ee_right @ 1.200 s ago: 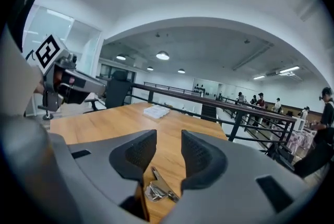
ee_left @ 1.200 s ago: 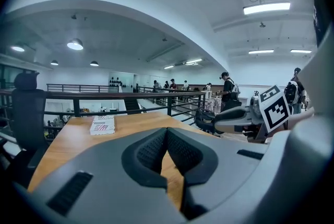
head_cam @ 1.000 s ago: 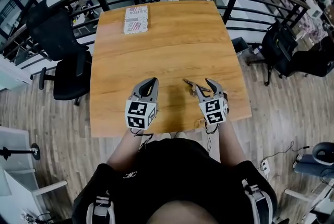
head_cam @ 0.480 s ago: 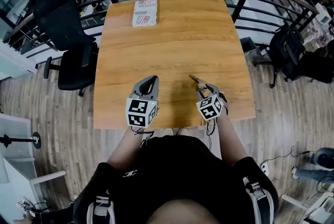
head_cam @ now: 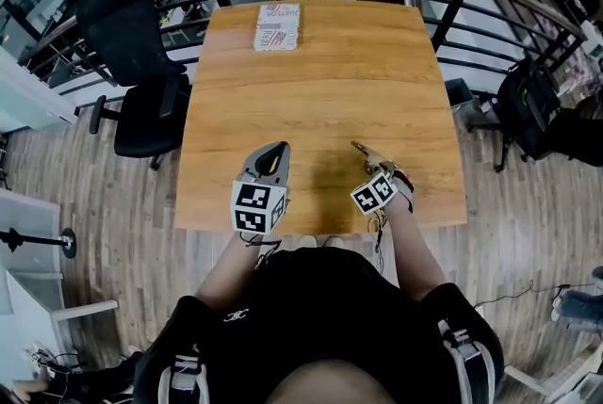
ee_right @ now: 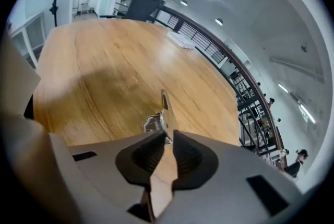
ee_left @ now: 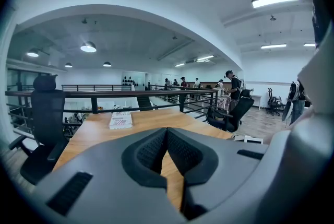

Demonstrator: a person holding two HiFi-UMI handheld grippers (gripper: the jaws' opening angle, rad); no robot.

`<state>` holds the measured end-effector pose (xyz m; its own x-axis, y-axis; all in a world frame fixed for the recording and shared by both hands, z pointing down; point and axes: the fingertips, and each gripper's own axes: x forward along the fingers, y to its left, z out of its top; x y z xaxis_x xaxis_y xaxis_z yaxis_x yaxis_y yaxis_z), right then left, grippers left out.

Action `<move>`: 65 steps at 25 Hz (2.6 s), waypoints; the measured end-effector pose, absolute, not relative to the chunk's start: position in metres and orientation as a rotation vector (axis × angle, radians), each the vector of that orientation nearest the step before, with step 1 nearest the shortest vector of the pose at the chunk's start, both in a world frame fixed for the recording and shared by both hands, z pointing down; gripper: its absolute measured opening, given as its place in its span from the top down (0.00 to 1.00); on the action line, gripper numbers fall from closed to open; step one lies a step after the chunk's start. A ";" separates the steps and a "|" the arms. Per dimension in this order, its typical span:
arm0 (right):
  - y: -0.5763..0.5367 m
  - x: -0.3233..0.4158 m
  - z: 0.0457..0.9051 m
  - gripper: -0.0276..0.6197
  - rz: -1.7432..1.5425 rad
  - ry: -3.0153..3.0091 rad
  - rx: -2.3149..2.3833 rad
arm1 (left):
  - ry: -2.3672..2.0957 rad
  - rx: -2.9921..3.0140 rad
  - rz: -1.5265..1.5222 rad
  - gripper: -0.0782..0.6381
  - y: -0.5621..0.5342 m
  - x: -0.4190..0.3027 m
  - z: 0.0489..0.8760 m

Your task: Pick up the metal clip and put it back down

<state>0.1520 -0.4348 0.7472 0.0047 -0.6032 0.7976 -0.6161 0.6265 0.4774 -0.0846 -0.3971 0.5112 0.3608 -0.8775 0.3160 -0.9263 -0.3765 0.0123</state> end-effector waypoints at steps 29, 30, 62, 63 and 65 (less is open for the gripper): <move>-0.443 0.145 0.608 0.92 0.122 -2.151 1.396 | -1.526 2.519 0.377 0.87 -0.404 -0.048 0.506; -0.444 0.145 0.597 0.92 0.118 -2.186 1.424 | -1.525 2.522 0.376 0.87 -0.405 -0.046 0.505; -0.415 0.145 0.422 0.91 0.019 -2.533 1.797 | -1.502 2.562 0.354 0.87 -0.411 -0.039 0.497; -0.417 0.144 0.424 0.92 0.011 -2.524 1.788 | -1.505 2.561 0.353 0.87 -0.412 -0.040 0.497; -0.422 0.141 0.429 0.92 -0.015 -2.498 1.769 | -1.514 2.556 0.352 0.87 -0.413 -0.043 0.497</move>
